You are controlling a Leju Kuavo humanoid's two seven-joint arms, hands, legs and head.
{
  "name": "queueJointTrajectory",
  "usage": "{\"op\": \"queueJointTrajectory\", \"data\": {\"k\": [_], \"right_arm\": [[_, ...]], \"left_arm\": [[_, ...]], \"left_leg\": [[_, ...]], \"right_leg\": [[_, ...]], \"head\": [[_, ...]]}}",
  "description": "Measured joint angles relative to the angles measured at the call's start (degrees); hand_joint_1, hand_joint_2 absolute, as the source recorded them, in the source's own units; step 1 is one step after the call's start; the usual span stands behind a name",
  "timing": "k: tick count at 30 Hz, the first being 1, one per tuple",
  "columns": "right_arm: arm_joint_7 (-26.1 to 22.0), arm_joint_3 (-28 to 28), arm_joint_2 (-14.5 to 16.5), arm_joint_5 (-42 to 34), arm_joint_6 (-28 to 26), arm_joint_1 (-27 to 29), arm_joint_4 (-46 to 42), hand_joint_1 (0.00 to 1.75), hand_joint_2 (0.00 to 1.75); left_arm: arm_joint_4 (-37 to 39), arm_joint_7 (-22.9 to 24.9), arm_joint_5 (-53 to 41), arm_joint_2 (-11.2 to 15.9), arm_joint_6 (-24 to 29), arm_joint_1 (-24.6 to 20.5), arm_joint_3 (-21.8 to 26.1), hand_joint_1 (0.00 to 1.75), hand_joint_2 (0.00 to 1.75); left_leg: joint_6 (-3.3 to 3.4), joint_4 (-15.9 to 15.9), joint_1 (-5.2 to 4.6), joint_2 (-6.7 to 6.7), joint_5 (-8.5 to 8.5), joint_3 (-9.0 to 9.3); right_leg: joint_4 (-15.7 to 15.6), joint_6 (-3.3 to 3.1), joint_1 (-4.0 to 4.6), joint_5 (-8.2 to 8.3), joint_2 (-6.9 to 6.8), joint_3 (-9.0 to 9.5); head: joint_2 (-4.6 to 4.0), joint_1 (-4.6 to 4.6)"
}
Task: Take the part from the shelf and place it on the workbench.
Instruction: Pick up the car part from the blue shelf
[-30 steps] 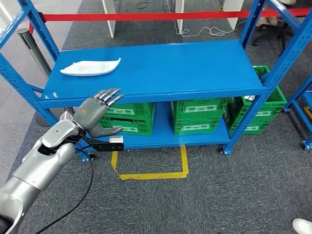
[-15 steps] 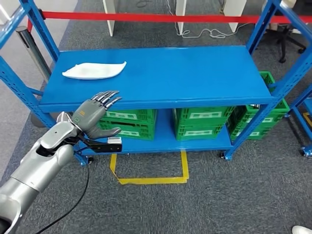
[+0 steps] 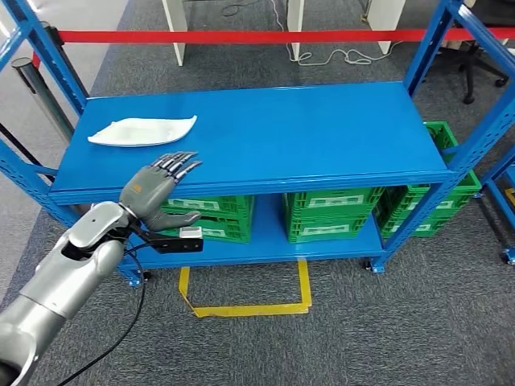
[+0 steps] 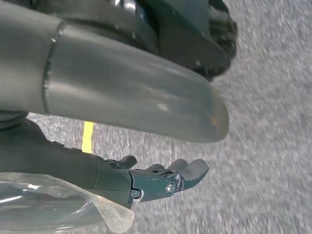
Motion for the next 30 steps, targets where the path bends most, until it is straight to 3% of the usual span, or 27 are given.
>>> {"op": "queueJointTrajectory", "data": {"k": [2, 4, 5, 6, 7, 9, 11, 14, 16, 18, 20, 21, 22, 23, 24, 26, 27, 30], "right_arm": [[0.04, -0.01, 0.0, 0.01, -0.1, -0.17, 0.0, 0.0, 0.0], [0.14, -0.02, 0.0, 0.02, -0.18, -0.28, 0.01, 0.0, 0.0], [0.2, -0.02, 0.0, 0.05, -0.2, -0.25, 0.01, 0.0, 0.0], [0.24, -0.02, 0.0, 0.09, -0.22, -0.2, 0.01, 0.0, 0.0], [0.25, -0.02, 0.0, 0.13, -0.24, -0.15, 0.01, 0.0, 0.0], [0.25, -0.02, 0.0, 0.19, -0.24, -0.14, 0.01, 0.0, 0.0], [0.28, -0.02, 0.0, 0.2, -0.28, -0.22, 0.02, 0.0, 0.0], [0.45, -0.02, 0.01, 0.27, -0.33, -0.22, 0.05, 0.0, 0.0], [0.5, -0.02, 0.0, 0.33, -0.33, -0.22, 0.07, 0.0, 0.87], [0.54, -0.02, -0.01, 0.37, -0.35, -0.31, 0.07, 0.0, 1.75], [0.57, -0.02, 0.0, 0.39, -0.35, -0.26, 0.07, 0.0, 1.75], [0.58, -0.02, -0.01, 0.42, -0.34, -0.2, 0.07, 0.0, 1.75], [0.58, -0.02, -0.01, 0.45, -0.33, -0.16, 0.07, 0.0, 1.75], [0.58, -0.02, -0.02, 0.48, -0.33, -0.17, 0.07, 0.0, 1.75], [0.57, -0.02, -0.02, 0.51, -0.33, -0.23, 0.07, 0.0, 1.75], [0.53, -0.01, -0.01, 0.58, -0.32, -0.4, 0.07, 0.0, 1.75], [0.5, -0.01, -0.01, 0.63, -0.32, -0.45, 0.07, 0.0, 1.75], [0.46, -0.01, 0.0, 0.79, -0.31, -0.32, 0.07, 0.0, 1.75]], "left_arm": [[-0.05, 0.05, -0.08, 0.04, 0.2, -0.22, 0.14, 0.0, 0.0], [-0.04, 0.19, -0.16, 0.07, 0.36, -0.13, 0.25, 0.0, 0.0], [-0.04, 0.25, -0.21, 0.07, 0.39, 0.12, 0.27, 0.0, 0.0], [-0.03, 0.32, -0.26, 0.07, 0.4, 0.37, 0.27, 0.0, 0.0], [-0.03, 0.37, -0.31, 0.07, 0.37, 0.54, 0.27, 0.0, 0.0], [-0.03, 0.69, -0.39, 0.08, 0.26, 0.55, 0.32, 0.0, 0.0], [0.02, 1.4, -0.67, 0.07, 0.08, 0.35, 0.38, 0.0, 0.0], [0.22, 2.56, -1.23, 0.07, -0.17, 0.11, 0.45, 0.0, 0.0], [0.48, 3.06, -1.49, 0.05, -0.19, -0.08, 0.62, 0.0, 0.0], [0.77, 3.26, -1.6, 0.05, -0.16, -0.33, 0.86, 0.0, 0.0], [1.16, 3.51, -1.79, 0.09, -0.08, -0.41, 1.09, 0.0, 0.0], [1.45, 3.79, -1.97, 0.11, -0.01, -0.39, 1.21, 0.0, 0.0], [1.78, 4.15, -2.22, 0.13, 0.08, -0.4, 1.37, 0.0, 0.0], [2.13, 4.55, -2.47, 0.16, 0.15, -0.43, 1.56, 0.0, 0.0], [2.5, 4.93, -2.78, 0.21, 0.2, -0.53, 1.79, 0.0, 0.0], [3.37, 5.51, -3.45, 0.42, 0.32, -0.91, 2.34, 0.0, 0.0], [3.88, 5.75, -3.83, 0.55, 0.38, -1.15, 2.61, 0.0, 0.0], [5.51, 6.25, -4.87, 0.85, 0.6, -1.64, 3.23, 0.0, 0.0]], "left_leg": [[-0.67, 4.37, 0.18, 0.06, -1.73, -1.9], [-1.25, 11.73, 0.4, 0.08, -4.47, -6.3], [-1.4, 14.41, 0.47, 0.08, -5.19, -8.38], [-1.47, 15.48, 0.5, 0.08, -4.89, -9.78], [-1.44, 14.96, 0.52, 0.08, -3.66, -10.39], [-1.17, 8.58, 0.52, 0.08, 2.04, -9.19], [-0.72, 2.27, 0.28, 0.08, 5.46, -7.62], [0.14, 0.24, 0.04, 0.03, 5.71, -7.21], [0.65, -0.06, 0.3, 0.06, 6.07, -7.04], [1.04, -0.41, 0.51, 0.13, 6.12, -6.85], [1.29, -0.38, 0.48, 0.15, 5.99, -6.83], [1.35, -0.37, 0.46, 0.13, 5.92, -6.81], [1.39, -0.34, 0.45, 0.1, 5.85, -6.77], [1.37, -0.29, 0.45, 0.05, 5.77, -6.71], [1.29, -0.21, 0.46, 0.0, 5.66, -6.63], [0.94, 0.05, 0.33, -0.04, 5.42, -6.63], [0.69, 0.15, 0.24, -0.03, 5.37, -6.69], [-0.06, 0.14, 0.15, -0.02, 5.38, -6.72]], "right_leg": [[-0.49, -0.38, -0.24, -0.28, 0.04, 1.32], [-0.58, -0.65, -0.25, -0.8, 0.09, 2.01], [-0.57, -0.69, -0.24, -1.09, 0.13, 2.27], [-0.56, -0.71, -0.23, -1.37, 0.18, 2.56], [-0.54, -0.7, -0.23, -1.66, 0.24, 2.9], [-0.55, -0.59, -0.24, -2.3, 0.34, 3.81], [-0.55, -0.26, -0.2, -2.78, 0.41, 4.26], [-0.44, 0.65, -0.05, -3.24, 0.41, 4.0], [0.27, 1.22, -0.01, -4.21, 0.34, 3.57], [4.81, 1.65, -0.09, -6.91, 0.23, 1.16], [12.27, 1.95, -0.18, -9.8, 0.17, -2.75], [14.62, 2.03, -0.2, -10.12, 0.17, -4.18], [14.98, 2.08, -0.19, -9.35, 0.17, -4.73], [13.1, 2.04, -0.19, -7.6, 0.16, -4.17], [9.51, 1.94, -0.2, -5.3, 0.13, -2.73], [2.6, 1.61, -0.14, -2.5, 0.1, 0.45], [0.74, 1.44, -0.1, -2.06, 0.12, 1.41], [-0.15, 0.79, -0.06, -1.97, 0.21, 2.03]], "head": [[0.0, -0.27], [0.0, -0.47], [0.0, -0.47], [0.0, -0.47], [0.0, -0.47], [0.0, -0.46], [0.0, -0.51], [0.01, -0.58], [0.0, -0.5], [0.0, -0.31], [0.0, -0.15], [0.0, -0.16], [0.0, -0.14], [0.0, -0.14], [0.0, -0.14], [0.0, -0.16], [0.0, -0.17], [0.0, -0.2]]}}
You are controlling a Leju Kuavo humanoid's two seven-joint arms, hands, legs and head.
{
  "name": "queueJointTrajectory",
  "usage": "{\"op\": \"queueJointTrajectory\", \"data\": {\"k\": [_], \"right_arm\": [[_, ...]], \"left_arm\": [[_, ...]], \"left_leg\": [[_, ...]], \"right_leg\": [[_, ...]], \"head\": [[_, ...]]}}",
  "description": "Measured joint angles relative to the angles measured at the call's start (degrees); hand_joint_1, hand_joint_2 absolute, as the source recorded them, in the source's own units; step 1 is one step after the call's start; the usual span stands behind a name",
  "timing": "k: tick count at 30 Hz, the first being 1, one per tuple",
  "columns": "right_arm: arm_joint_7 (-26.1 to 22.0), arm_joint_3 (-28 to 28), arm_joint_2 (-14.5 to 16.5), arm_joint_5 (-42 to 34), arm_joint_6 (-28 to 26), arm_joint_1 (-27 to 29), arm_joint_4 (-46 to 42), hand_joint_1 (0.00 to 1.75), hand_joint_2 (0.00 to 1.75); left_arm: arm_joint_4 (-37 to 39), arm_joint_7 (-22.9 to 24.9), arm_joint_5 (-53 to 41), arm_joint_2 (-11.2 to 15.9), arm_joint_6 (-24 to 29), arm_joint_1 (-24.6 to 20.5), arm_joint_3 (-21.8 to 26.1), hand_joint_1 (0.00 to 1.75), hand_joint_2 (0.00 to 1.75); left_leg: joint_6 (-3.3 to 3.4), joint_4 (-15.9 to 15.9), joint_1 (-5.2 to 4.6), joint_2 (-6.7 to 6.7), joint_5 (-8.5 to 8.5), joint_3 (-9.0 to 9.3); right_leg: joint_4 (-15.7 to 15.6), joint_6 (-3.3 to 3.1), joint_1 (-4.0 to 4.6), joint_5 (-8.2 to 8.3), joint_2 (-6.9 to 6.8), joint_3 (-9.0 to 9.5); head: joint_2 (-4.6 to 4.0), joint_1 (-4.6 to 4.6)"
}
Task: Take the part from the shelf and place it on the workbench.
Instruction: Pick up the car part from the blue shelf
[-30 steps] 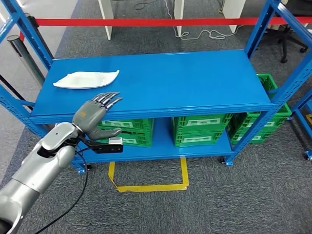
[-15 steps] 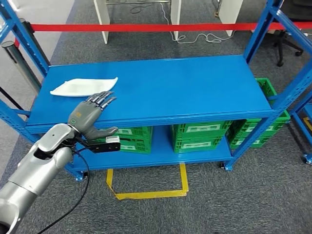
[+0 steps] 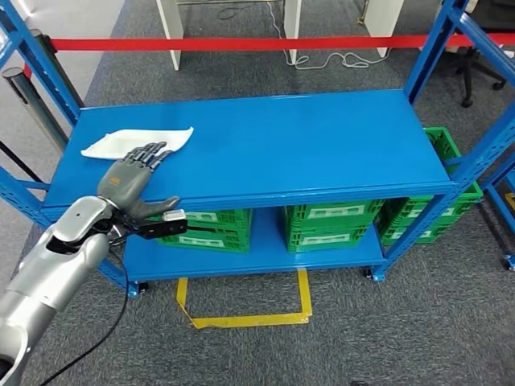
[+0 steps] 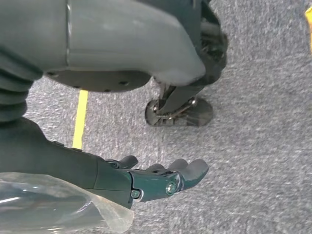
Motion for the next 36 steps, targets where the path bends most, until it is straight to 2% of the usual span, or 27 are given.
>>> {"op": "queueJointTrajectory", "data": {"k": [2, 3, 5, 6, 7, 8, 9, 10, 12, 14, 17, 19, 21, 22, 23, 24, 26, 27, 28, 31, 33, 34, 36], "right_arm": [[-0.03, -0.01, 0.0, 0.05, -0.01, -0.02, 0.0, 0.0, 1.75], [-0.04, -0.01, 0.0, 0.05, -0.02, -0.08, 0.0, 0.0, 1.75], [-0.04, -0.01, 0.0, 0.04, -0.02, -0.11, 0.0, 0.0, 1.75], [-0.04, -0.01, 0.0, 0.04, -0.02, -0.08, 0.0, 0.0, 1.75], [-0.04, -0.01, 0.0, 0.05, -0.02, -0.04, 0.0, 0.0, 1.75], [-0.04, -0.01, 0.0, 0.05, -0.02, -0.01, 0.0, 0.0, 1.75], [-0.05, -0.01, 0.01, 0.05, -0.02, -0.01, 0.0, 0.0, 1.75], [-0.06, -0.01, 0.02, 0.05, -0.02, -0.01, 0.0, 0.0, 1.75], [-0.1, -0.01, 0.07, 0.05, -0.02, -0.08, 0.0, 0.0, 1.75], [-0.19, -0.01, 0.1, 0.05, -0.01, -0.1, 0.0, 0.0, 1.75], [-0.23, -0.01, 0.11, 0.05, 0.0, -0.07, 0.0, 0.0, 1.75], [-0.23, -0.01, 0.11, 0.05, 0.0, -0.17, 0.0, 0.0, 1.75], [-0.22, -0.01, 0.11, 0.05, 0.0, -0.12, 0.0, 0.0, 1.75], [-0.21, -0.01, 0.11, 0.05, 0.0, 0.0, 0.0, 0.0, 1.75], [-0.19, -0.01, 0.11, 0.04, 0.0, 0.12, 0.0, 0.0, 1.75], [-0.16, -0.01, 0.11, 0.04, 0.0, 0.21, 0.0, 0.0, 1.75], [-0.13, -0.01, 0.11, 0.04, -0.01, 0.28, 0.0, 0.0, 1.75], [-0.1, -0.01, 0.11, 0.04, -0.01, 0.25, 0.0, 0.0, 1.75], [-0.06, -0.01, 0.11, 0.04, -0.02, 0.19, 0.0, 0.0, 1.75], [0.05, -0.03, 0.12, 0.03, -0.03, 0.33, 0.0, 0.0, 1.75], [0.05, -0.04, 0.17, 0.03, -0.04, 0.39, 0.0, 0.0, 1.75], [0.05, -0.04, 0.2, 0.02, -0.05, 0.3, 0.0, 0.0, 1.75], [0.03, -0.05, 0.22, 0.04, -0.05, 0.21, 0.0, 0.0, 1.75]], "left_arm": [[0.88, 0.13, -0.56, 0.07, 0.15, -0.18, 0.25, 0.0, 0.0], [1.28, 0.21, -0.73, 0.11, 0.22, -0.29, 0.38, 0.0, 0.0], [2.09, 0.43, -0.97, 0.14, 0.3, -0.43, 0.62, 0.0, 0.0], [2.45, 0.55, -1.08, 0.14, 0.3, -0.41, 0.67, 0.0, 0.0], [2.79, 0.67, -1.18, 0.13, 0.26, -0.35, 0.68, 0.0, 0.0], [3.08, 0.77, -1.27, 0.11, 0.21, -0.32, 0.69, 0.0, 0.0], [3.32, 0.84, -1.31, 0.1, 0.16, -0.32, 0.73, 0.0, 0.0], [3.5, 0.87, -1.31, 0.09, 0.13, -0.38, 0.79, 0.0, 0.0], [3.74, 0.92, -1.34, 0.05, 0.07, -0.69, 0.91, 0.0, 0.0], [3.93, 0.96, -1.43, -0.02, -0.05, -0.97, 0.94, 0.0, 0.0], [4.08, 0.96, -1.54, -0.2, -0.18, -1.08, 0.94, 0.0, 0.0], [4.09, 0.96, -1.56, -0.37, -0.2, -1.21, 0.93, 0.0, 0.0], [4.11, 0.97, -1.67, -0.49, -0.26, -1.23, 0.9, 0.0, 0.0], [4.12, 0.97, -1.75, -0.58, -0.32, -1.14, 0.88, 0.0, 0.0], [4.13, 0.97, -1.84, -0.68, -0.39, -1.05, 0.86, 0.0, 0.0], [4.14, 0.97, -1.9, -0.77, -0.45, -0.96, 0.85, 0.0, 0.0], [4.14, 0.97, -1.92, -0.9, -0.51, -0.87, 0.85, 0.0, 0.0], [4.14, 0.98, -1.92, -0.94, -0.53, -0.9, 0.86, 0.0, 0.0], [4.14, 0.97, -1.92, -0.97, -0.56, -0.92, 0.87, 0.0, 0.0], [4.12, 0.98, -1.94, -1.04, -0.69, -0.84, 0.88, 0.0, 0.0], [4.08, 0.98, -1.95, -1.14, -0.72, -0.88, 0.9, 0.0, 0.0], [4.06, 0.98, -1.95, -1.17, -0.72, -0.95, 0.91, 0.0, 0.0], [4.07, 1.02, -1.95, -1.17, -0.75, -0.84, 0.91, 0.0, 0.0]], "left_leg": [[-0.62, 1.57, 0.1, 0.04, -1.21, -0.51], [-0.94, 3.93, 0.17, 0.06, -2.62, -1.46], [-1.38, 11.09, 0.31, 0.08, -6.0, -4.53], [-1.49, 14.43, 0.37, 0.08, -7.16, -6.08], [-1.55, 16.36, 0.43, 0.08, -7.44, -7.03], [-1.54, 16.48, 0.5, 0.08, -6.74, -7.18], [-1.43, 14.08, 0.56, 0.09, -4.89, -6.14], [-1.23, 10.21, 0.6, 0.09, -2.62, -4.36], [-0.66, 2.72, 0.45, 0.08, 0.02, -0.76], [-0.16, 0.23, 0.24, 0.03, -0.32, 0.4], [0.66, -0.5, 0.38, 0.0, -0.52, 1.05], [1.15, -0.7, 0.54, 0.04, -0.61, 1.57], [1.53, -0.69, 0.44, 0.07, -0.89, 1.73], [1.65, -0.68, 0.38, 0.05, -1.07, 1.87], [1.7, -0.67, 0.34, 0.01, -1.29, 2.08], [1.69, -0.67, 0.31, -0.05, -1.56, 2.42], [1.47, -0.68, 0.3, -0.13, -2.3, 3.4], [1.3, -0.67, 0.27, -0.13, -2.63, 3.81], [1.04, -0.66, 0.22, -0.12, -2.95, 4.02], [0.15, -0.3, 0.12, -0.14, -3.43, 4.46], [-0.37, 1.62, 0.17, -0.09, -3.81, 4.07], [-0.65, 3.95, 0.24, -0.06, -4.36, 2.93], [-1.13, 10.64, 0.43, -0.01, -6.45, -1.12]], "right_leg": [[-0.26, -0.58, -0.2, 0.19, -0.01, 0.26], [-0.35, -0.85, -0.29, 0.22, -0.01, 0.4], [-0.35, -1.23, -0.29, 0.1, 0.0, 0.59], [-0.34, -1.35, -0.28, 0.01, 0.0, 0.68], [-0.34, -1.4, -0.28, -0.08, 0.01, 0.78], [-0.33, -1.41, -0.28, -0.18, 0.02, 0.91], [-0.33, -1.33, -0.28, -0.33, 0.04, 1.15], [-0.32, -1.19, -0.28, -0.52, 0.07, 1.45], [-0.28, -0.68, -0.13, -0.99, 0.1, 1.84], [-0.27, -0.02, 0.01, -1.07, 0.07, 1.9], [0.64, 0.81, -0.04, -1.42, -0.01, 1.52], [5.09, 1.2, -0.07, -3.61, -0.05, -0.94], [12.41, 1.53, -0.07, -6.36, -0.06, -5.06], [15.13, 1.63, -0.07, -6.94, -0.06, -6.94], [16.02, 1.65, -0.06, -6.52, -0.06, -7.99], [14.96, 1.58, -0.06, -5.07, -0.06, -8.1], [7.71, 1.21, -0.02, -0.15, -0.07, -5.49], [4.15, 0.99, 0.09, 1.13, -0.1, -4.14], [1.66, 0.67, 0.21, 1.69, -0.17, -2.97], [0.16, -0.47, 0.39, 1.24, -0.31, -1.58], [-0.17, -1.09, 0.17, 1.19, -0.29, -0.5], [-0.3, -1.35, 0.05, 0.98, -0.25, 0.07], [-0.39, -1.73, 0.03, 0.28, -0.16, 0.93]], "head": [[0.0, -0.11], [0.0, -0.18], [0.0, -0.25], [0.0, -0.24], [0.0, -0.24], [0.0, -0.25], [0.0, -0.24], [0.0, -0.25], [0.0, -0.23], [0.0, -0.14], [0.0, -0.04], [0.0, 0.21], [0.0, 0.4], [0.0, 0.4], [0.0, 0.43], [0.0, 0.43], [0.0, 0.43], [0.0, 0.41], [0.0, 0.4], [0.0, 0.19], [0.0, -0.06], [0.0, -0.2], [0.0, -0.45]]}}
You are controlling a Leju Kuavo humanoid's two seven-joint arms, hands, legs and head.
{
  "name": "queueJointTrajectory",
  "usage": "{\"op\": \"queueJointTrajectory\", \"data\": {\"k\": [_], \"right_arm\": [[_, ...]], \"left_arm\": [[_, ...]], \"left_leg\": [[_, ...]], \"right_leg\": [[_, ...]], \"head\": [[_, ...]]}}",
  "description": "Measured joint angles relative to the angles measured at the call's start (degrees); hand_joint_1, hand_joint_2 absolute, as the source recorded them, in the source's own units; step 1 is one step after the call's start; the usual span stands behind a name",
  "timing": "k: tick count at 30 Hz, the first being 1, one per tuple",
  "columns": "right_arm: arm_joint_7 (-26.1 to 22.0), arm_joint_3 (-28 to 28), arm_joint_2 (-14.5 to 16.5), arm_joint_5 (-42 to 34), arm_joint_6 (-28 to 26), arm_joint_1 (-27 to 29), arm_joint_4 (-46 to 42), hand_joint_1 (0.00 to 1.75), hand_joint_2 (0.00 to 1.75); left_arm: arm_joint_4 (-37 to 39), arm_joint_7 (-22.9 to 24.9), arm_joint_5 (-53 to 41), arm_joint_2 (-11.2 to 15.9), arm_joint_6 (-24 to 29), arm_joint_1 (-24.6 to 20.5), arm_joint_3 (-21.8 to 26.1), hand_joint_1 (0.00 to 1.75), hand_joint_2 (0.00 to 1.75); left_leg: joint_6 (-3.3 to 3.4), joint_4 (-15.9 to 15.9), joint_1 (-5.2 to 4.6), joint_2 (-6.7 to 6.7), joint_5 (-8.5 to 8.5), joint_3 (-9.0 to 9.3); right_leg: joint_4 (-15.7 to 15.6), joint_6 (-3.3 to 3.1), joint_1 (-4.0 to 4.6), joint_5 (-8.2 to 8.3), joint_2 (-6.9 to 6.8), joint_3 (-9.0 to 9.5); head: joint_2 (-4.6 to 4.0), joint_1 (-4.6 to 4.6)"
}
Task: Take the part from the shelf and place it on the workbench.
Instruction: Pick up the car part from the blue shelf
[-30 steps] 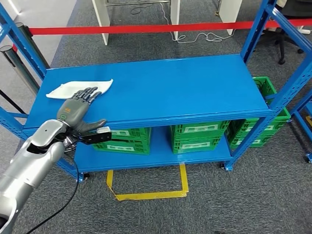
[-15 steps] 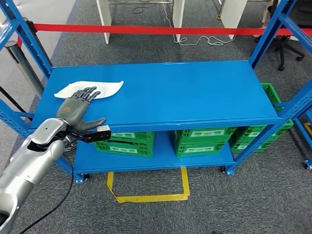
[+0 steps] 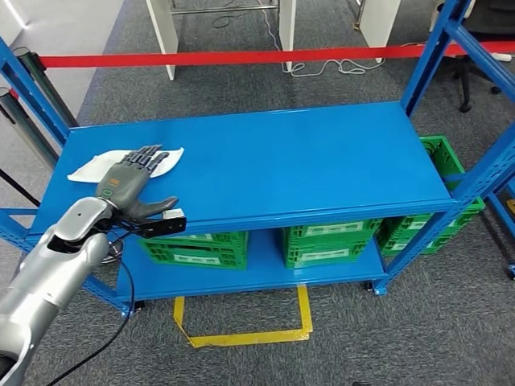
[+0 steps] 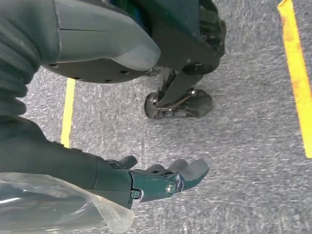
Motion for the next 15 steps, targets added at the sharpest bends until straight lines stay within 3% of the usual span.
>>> {"op": "queueJointTrajectory", "data": {"k": [2, 3, 6, 8, 11, 13, 15], "right_arm": [[-0.01, 0.0, 0.0, 0.03, 0.02, 0.13, 0.0, 0.0, 1.75], [-0.01, 0.0, 0.01, 0.04, 0.02, 0.2, 0.0, 0.0, 1.75], [-0.07, 0.0, 0.02, 0.04, 0.03, 0.25, 0.01, 0.0, 1.75], [-0.11, 0.0, 0.03, 0.05, 0.03, 0.18, 0.02, 0.0, 1.75], [-0.11, 0.0, 0.12, 0.07, 0.03, 0.18, 0.01, 0.0, 1.75], [-0.15, 0.0, 0.14, 0.07, 0.03, 0.05, -0.01, 0.0, 1.75], [-0.2, 0.0, 0.13, 0.07, 0.03, -0.04, -0.02, 0.0, 1.75]], "left_arm": [[0.01, 0.03, -0.01, -0.01, -0.03, 0.56, -0.02, 0.0, 0.0], [0.01, 0.03, -0.01, -0.01, -0.03, 0.8, -0.03, 0.0, 0.0], [0.01, 0.03, 0.0, 0.11, -0.04, 1.04, 0.01, 0.0, 0.0], [0.01, 0.04, 0.01, 0.26, -0.11, 1.09, 0.04, 0.0, 0.0], [-0.02, 0.05, 0.04, 0.4, -0.15, 1.2, 0.16, 0.0, 0.0], [-0.08, 0.05, 0.05, 0.41, -0.14, 1.16, 0.28, 0.0, 0.0], [-0.11, 0.05, 0.07, 0.37, -0.11, 1.2, 0.35, 0.0, 0.0]], "left_leg": [[-0.2, 4.16, 0.09, 0.0, -1.25, -3.51], [-0.15, 3.72, 0.09, 0.0, -0.32, -4.09], [0.59, -5.43, -0.2, 0.07, 6.69, -1.86], [1.32, -9.8, -0.65, 0.15, 8.19, -0.63], [2.17, -10.97, -0.7, 0.06, 8.33, 0.0], [2.6, -11.57, -0.37, 0.06, 8.09, 0.78], [3.03, -11.75, -0.33, 0.13, 7.67, 1.36]], "right_leg": [[0.01, -0.06, 0.05, -0.83, 0.12, 0.89], [0.01, -0.05, 0.08, -1.27, 0.16, 1.44], [-0.06, 0.21, 0.12, -2.66, 0.22, 3.3], [-0.31, 0.69, 0.09, -3.26, 0.2, 3.72], [-0.89, 1.7, 0.11, -3.92, 0.1, 3.91], [1.24, 2.27, 0.15, -5.26, 0.04, 3.02], [7.89, 2.66, 0.02, -7.63, 0.0, -1.0]], "head": [[0.0, 0.02], [0.0, 0.01], [0.0, 0.07], [0.0, 0.05], [0.0, 0.05], [0.0, 0.27], [0.0, 0.48]]}}
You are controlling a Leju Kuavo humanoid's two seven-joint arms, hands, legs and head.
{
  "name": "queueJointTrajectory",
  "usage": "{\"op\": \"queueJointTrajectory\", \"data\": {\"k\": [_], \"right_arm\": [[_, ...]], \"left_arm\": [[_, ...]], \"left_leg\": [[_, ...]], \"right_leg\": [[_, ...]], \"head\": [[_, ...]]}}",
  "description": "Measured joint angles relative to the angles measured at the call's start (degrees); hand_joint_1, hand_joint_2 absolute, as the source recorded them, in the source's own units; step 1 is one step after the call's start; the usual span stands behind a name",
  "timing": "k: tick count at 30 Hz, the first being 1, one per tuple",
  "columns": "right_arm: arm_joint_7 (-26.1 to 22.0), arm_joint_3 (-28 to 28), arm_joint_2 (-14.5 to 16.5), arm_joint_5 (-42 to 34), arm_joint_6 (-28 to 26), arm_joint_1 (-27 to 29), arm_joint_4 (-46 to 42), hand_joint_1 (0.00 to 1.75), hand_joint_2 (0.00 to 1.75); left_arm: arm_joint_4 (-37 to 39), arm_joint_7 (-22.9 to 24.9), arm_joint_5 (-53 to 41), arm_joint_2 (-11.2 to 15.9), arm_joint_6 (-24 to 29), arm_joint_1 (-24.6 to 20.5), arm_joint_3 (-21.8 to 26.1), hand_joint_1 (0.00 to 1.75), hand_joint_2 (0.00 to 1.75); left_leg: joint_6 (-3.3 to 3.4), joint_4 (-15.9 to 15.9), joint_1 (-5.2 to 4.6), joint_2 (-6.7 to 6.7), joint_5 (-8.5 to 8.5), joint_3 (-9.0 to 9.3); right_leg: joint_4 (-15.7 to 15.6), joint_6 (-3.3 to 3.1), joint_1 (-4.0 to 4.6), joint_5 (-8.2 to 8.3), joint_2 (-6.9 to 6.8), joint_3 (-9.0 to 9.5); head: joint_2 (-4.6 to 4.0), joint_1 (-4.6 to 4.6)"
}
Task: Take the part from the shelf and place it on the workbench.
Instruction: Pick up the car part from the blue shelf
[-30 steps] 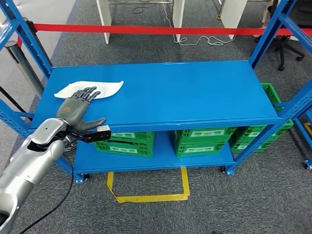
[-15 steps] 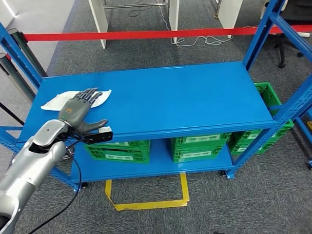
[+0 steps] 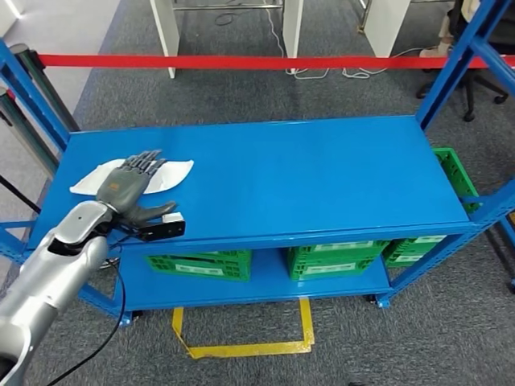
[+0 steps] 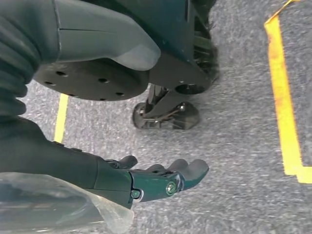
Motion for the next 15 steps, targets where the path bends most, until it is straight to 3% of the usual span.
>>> {"op": "queueJointTrajectory", "data": {"k": [2, 3, 4, 6, 7, 10, 12, 14, 15], "right_arm": [[0.01, -0.01, 0.0, 0.01, -0.01, 0.06, 0.0, 0.0, 1.75], [0.02, -0.01, 0.0, 0.01, -0.02, 0.13, 0.0, 0.0, 1.75], [0.03, -0.02, 0.0, 0.01, -0.04, 0.18, 0.0, 0.0, 1.75], [0.05, -0.03, 0.01, 0.02, -0.12, 0.22, 0.01, 0.0, 1.75], [0.05, -0.04, 0.01, 0.03, -0.15, 0.17, 0.02, 0.0, 1.75], [0.1, -0.04, 0.02, 0.07, -0.17, 0.01, 0.05, 0.0, 1.75], [0.1, -0.05, 0.03, 0.12, -0.17, 0.03, 0.04, 0.0, 1.75], [0.09, -0.08, 0.04, 0.16, -0.17, -0.02, 0.04, 0.0, 1.75], [0.08, -0.08, 0.04, 0.17, -0.17, -0.05, 0.04, 0.0, 1.75]], "left_arm": [[0.01, 0.0, 0.0, -0.04, 0.22, 0.37, 0.01, 0.0, 0.0], [0.01, 0.0, -0.01, -0.05, 0.41, 0.65, 0.02, 0.0, 0.0], [0.0, -0.01, -0.03, -0.07, 0.63, 0.93, 0.02, 0.0, 0.0], [0.0, -0.02, -0.06, -0.12, 1.02, 1.26, 0.05, 0.0, 0.0], [0.0, -0.02, -0.07, -0.15, 1.18, 1.26, 0.08, 0.0, 0.0], [-0.01, -0.08, -0.07, -0.17, 1.63, 1.2, 0.21, 0.0, 0.0], [-0.01, -0.17, -0.08, -0.22, 1.98, 1.36, 0.33, 0.0, 0.87], [-0.01, -0.19, -0.15, -0.27, 2.52, 1.49, 0.56, 0.0, 1.75], [-0.01, -0.17, -0.26, -0.28, 2.79, 1.62, 0.66, 0.0, 1.75]], "left_leg": [[0.19, 0.05, -0.03, -0.03, -0.56, 0.37], [0.18, 0.08, -0.02, -0.08, -0.92, 0.71], [0.1, 0.13, 0.01, -0.13, -1.34, 1.18], [-0.29, 0.3, 0.05, -0.2, -2.31, 2.26], [-0.61, 0.51, 0.01, -0.22, -2.76, 2.56], [-1.5, 0.75, -0.07, -0.26, -3.27, 2.6], [-2.03, 1.12, 0.05, -0.22, -3.77, 2.5], [-2.62, 4.8, 0.2, -0.14, -5.92, 1.01], [-2.86, 8.18, 0.28, -0.11, -7.46, -0.55]], "right_leg": [[6.51, 0.32, -0.13, -1.04, -0.02, -4.97], [7.2, 0.46, -0.18, 0.08, -0.02, -6.31], [5.72, 0.56, -0.26, 2.27, -0.03, -6.52], [-1.12, 0.59, -0.41, 7.49, -0.06, -4.47], [-4.23, 0.43, -0.41, 8.87, -0.03, -3.1], [-6.97, -0.61, -0.15, 8.87, 0.14, -1.46], [-7.15, -1.27, -0.25, 8.81, 0.16, -1.23], [-7.43, -1.83, -0.44, 8.73, 0.15, -0.75], [-7.44, -2.03, -0.43, 8.61, 0.16, -0.59]], "head": [[0.0, 0.02], [0.0, 0.03], [0.0, 0.04], [0.0, 0.05], [0.0, 0.07], [0.0, -0.02], [0.0, -0.17], [0.0, -0.34], [0.0, -0.4]]}}
